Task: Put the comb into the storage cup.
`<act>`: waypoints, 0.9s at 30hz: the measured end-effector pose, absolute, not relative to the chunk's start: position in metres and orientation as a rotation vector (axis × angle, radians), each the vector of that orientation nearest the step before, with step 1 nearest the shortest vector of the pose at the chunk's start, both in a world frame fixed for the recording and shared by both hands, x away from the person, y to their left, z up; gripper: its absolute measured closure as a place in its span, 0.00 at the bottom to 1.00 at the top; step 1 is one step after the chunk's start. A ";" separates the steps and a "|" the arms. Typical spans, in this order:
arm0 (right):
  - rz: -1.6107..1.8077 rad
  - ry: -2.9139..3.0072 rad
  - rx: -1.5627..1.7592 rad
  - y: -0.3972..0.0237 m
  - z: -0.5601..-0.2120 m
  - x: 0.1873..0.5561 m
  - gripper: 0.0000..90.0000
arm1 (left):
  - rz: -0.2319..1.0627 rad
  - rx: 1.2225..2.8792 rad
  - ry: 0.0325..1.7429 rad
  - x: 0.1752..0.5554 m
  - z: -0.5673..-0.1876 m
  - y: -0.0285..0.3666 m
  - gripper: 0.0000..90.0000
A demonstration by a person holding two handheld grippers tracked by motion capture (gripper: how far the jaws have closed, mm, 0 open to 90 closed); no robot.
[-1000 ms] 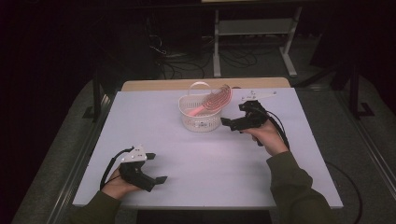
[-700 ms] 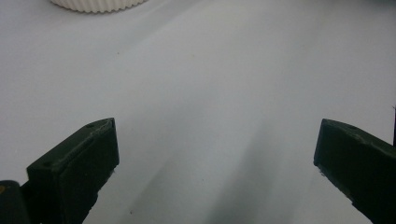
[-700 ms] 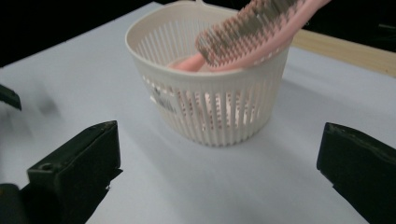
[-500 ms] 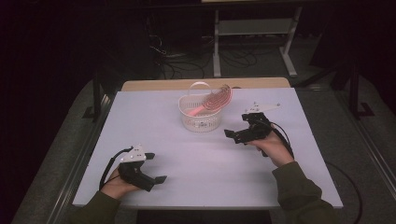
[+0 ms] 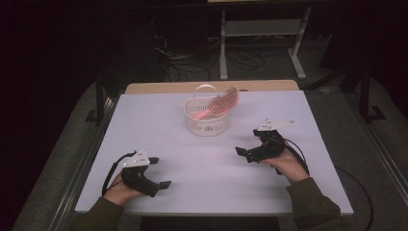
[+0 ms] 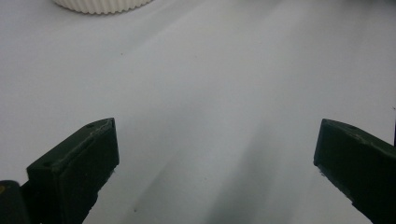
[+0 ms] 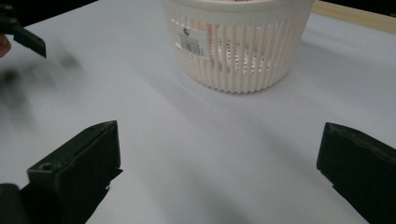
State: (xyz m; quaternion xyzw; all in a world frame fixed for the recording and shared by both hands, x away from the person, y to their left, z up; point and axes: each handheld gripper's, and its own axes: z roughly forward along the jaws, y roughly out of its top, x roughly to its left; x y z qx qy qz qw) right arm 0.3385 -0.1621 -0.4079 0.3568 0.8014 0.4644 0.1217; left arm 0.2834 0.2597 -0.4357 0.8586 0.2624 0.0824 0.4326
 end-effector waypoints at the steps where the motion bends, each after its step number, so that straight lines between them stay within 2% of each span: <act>1: 1.356 2.344 1.040 -0.162 -0.409 0.337 0.00 | 0.206 2.139 0.655 0.283 -0.436 0.260 0.00; 27: 1.324 2.347 1.050 -0.185 -0.429 0.302 0.00 | 0.209 2.132 0.660 0.283 -0.435 0.260 0.00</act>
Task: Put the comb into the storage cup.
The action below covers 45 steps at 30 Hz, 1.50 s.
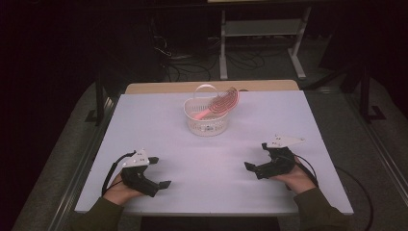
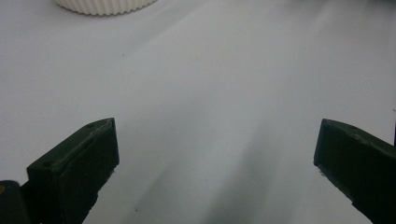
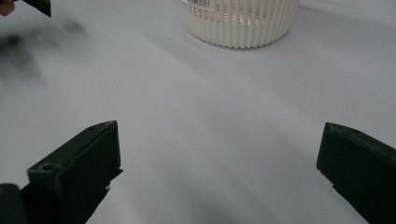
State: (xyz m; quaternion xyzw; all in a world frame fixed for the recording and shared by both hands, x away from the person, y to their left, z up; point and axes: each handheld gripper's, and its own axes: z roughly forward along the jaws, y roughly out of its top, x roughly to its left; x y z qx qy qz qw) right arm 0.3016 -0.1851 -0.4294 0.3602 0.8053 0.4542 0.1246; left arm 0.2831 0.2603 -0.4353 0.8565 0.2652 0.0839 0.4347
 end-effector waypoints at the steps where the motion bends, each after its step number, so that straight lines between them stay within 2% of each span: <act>1: 1.326 2.347 1.041 -0.186 -0.430 0.300 0.00 | 0.209 2.132 0.661 0.283 -0.435 0.260 0.00; 20: 1.339 2.344 1.046 -0.195 -0.441 0.280 0.00 | 0.227 2.116 0.671 0.285 -0.435 0.264 0.00; 45: 1.270 2.349 1.046 -0.202 -0.447 0.276 0.00 | 0.232 2.113 0.679 0.286 -0.437 0.266 0.00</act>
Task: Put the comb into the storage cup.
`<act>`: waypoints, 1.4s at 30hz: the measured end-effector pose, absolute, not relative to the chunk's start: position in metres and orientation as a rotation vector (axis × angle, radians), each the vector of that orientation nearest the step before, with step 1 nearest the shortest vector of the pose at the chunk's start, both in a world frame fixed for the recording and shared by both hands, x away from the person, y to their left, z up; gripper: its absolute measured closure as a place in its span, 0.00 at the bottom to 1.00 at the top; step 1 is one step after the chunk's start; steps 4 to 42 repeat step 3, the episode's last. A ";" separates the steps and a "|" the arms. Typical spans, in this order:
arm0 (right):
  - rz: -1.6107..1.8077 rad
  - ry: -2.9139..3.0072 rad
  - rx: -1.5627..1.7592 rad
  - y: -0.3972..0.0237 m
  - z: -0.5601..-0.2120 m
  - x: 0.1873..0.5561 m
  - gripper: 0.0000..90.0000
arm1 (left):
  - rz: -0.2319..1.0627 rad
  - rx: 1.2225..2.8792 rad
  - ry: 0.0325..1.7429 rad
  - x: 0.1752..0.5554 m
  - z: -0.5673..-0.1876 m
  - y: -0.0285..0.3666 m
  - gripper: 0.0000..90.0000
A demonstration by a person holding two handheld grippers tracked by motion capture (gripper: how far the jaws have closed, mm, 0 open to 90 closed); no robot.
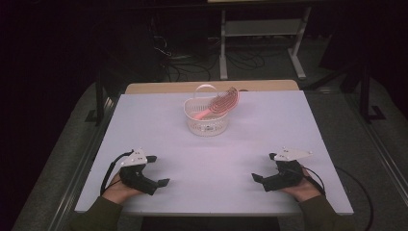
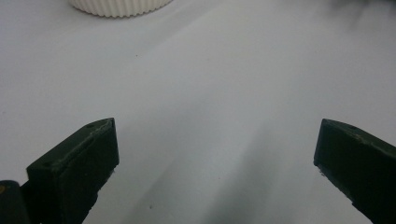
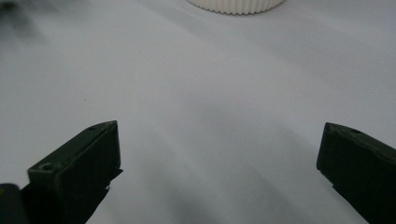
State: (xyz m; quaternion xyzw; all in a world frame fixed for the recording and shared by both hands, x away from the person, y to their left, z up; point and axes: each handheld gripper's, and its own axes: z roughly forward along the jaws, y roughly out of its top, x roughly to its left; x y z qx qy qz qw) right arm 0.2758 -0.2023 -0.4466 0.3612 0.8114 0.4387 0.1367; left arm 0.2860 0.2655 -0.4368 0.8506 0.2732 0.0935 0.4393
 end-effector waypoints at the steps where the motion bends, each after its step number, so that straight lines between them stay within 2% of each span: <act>1: 1.270 2.349 1.042 -0.202 -0.447 0.276 0.00 | 0.233 2.115 0.678 0.286 -0.437 0.266 0.00; 42: 1.268 2.351 1.038 -0.202 -0.447 0.276 0.00 | 0.227 2.121 0.675 0.286 -0.437 0.265 0.00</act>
